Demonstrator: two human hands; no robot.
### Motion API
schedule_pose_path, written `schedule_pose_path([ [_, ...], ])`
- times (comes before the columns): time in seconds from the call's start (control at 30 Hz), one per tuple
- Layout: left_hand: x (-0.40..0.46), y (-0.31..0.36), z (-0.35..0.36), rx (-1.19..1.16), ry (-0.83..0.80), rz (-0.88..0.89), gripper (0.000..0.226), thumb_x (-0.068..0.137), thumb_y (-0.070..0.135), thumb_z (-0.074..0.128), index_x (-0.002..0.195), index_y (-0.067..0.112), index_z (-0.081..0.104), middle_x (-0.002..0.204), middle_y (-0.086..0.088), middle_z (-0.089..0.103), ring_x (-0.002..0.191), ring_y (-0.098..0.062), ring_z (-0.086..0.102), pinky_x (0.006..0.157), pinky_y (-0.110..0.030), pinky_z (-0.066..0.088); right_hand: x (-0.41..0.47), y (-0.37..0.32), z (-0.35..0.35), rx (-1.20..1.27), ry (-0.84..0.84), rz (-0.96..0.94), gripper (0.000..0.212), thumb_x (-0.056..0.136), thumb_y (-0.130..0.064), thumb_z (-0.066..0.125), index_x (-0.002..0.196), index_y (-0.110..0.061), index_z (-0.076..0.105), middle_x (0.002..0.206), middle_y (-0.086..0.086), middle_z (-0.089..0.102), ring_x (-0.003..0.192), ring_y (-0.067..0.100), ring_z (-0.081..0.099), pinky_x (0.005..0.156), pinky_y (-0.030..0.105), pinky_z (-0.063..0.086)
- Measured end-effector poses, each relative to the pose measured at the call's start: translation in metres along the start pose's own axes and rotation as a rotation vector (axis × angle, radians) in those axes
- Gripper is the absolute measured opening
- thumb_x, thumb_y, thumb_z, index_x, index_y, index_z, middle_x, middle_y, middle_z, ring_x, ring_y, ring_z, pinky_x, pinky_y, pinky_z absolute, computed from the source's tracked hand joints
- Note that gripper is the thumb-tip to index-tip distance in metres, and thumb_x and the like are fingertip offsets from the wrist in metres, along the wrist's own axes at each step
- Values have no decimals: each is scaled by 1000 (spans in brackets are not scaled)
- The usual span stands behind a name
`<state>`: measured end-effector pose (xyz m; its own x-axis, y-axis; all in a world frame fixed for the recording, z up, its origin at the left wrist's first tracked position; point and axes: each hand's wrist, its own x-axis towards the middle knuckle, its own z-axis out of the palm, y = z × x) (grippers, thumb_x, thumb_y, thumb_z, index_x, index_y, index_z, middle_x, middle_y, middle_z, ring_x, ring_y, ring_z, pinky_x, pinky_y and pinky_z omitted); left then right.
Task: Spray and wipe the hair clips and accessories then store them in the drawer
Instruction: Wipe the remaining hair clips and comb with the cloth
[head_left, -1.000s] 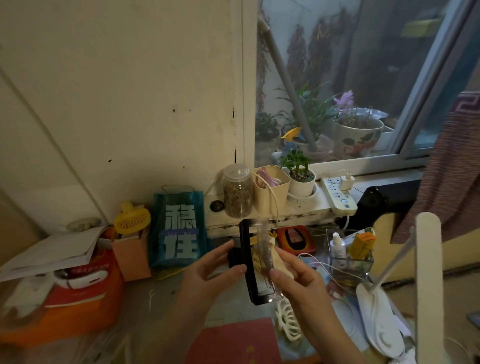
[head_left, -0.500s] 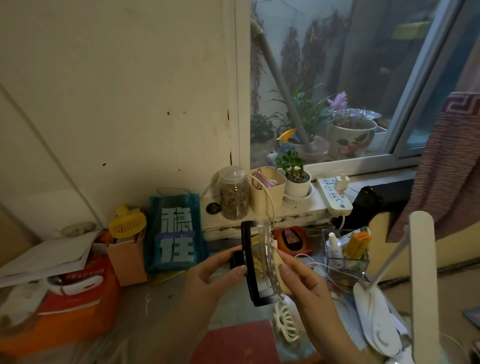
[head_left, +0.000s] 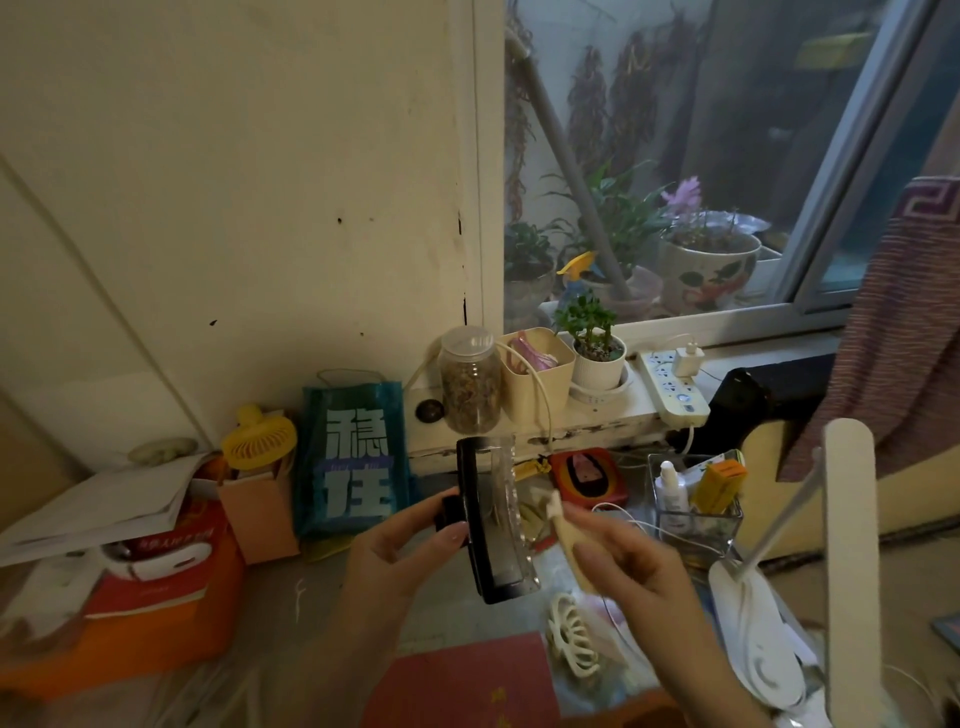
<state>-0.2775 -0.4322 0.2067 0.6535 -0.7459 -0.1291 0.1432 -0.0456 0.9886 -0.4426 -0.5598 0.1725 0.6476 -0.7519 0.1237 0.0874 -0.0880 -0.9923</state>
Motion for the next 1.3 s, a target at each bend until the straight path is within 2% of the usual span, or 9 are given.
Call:
schedule_pose_path([
  [0.13,-4,-4,4,41,-29,-6,33,66,20,72,99,27,74,101,9,73,98,-7,66,82,-25,51,23,-15,2,-69,72,-119,32,81,-28,70,113,-23,66,101,-5,72,88,19,67,75,32,56],
  [0.27,-7,-6,11,30,-29,-11,30,75,4,69,98,22,73,94,11,74,89,1,67,62,-7,49,30,-11,19,-152,79,-178,39,77,-37,72,115,-29,66,101,-12,70,91,13,66,77,39,57],
  [0.37,-8,-6,12,23,12,1,29,75,5,70,98,21,73,93,10,74,89,-1,67,63,-8,50,26,-6,29,-279,129,-297,33,80,-32,70,112,-36,63,99,-25,68,92,-2,63,76,16,52],
  [0.43,-7,-8,11,14,38,2,28,76,5,70,98,21,73,94,8,75,90,-3,68,64,-9,50,24,-3,32,-367,129,-378,33,81,-35,66,113,-32,64,106,-24,66,98,-7,61,80,9,47],
  [0.63,-6,-15,10,5,86,-31,25,78,6,68,97,21,74,92,7,75,88,-4,69,63,-9,50,4,13,22,-457,52,-441,33,84,-32,58,116,-30,66,114,-17,66,108,-6,58,90,9,43],
  [0.9,-4,-14,13,-34,159,-42,24,78,5,68,86,27,72,84,12,75,79,2,68,60,-11,50,-24,30,12,-595,-46,-426,35,83,-34,60,117,-41,62,117,-23,62,102,-6,59,85,13,48],
  [1.03,-4,-11,11,-12,176,-37,25,78,7,69,83,31,72,82,15,74,79,4,67,68,-16,45,-33,28,9,-536,-69,-398,29,84,-39,63,113,-44,63,114,-25,64,100,-6,61,83,18,50],
  [1.13,-5,-10,8,11,145,-25,26,78,6,69,87,30,71,84,17,74,83,7,66,70,-15,44,-31,17,5,-430,42,-347,40,79,-24,66,112,-46,63,108,-26,66,97,-3,63,80,20,52],
  [1.3,-11,-11,10,53,73,-4,28,77,4,69,92,27,73,88,15,74,88,2,67,65,-8,51,-1,-6,7,-306,221,-288,32,79,-39,62,110,-47,63,107,-30,64,98,-2,62,79,22,53],
])
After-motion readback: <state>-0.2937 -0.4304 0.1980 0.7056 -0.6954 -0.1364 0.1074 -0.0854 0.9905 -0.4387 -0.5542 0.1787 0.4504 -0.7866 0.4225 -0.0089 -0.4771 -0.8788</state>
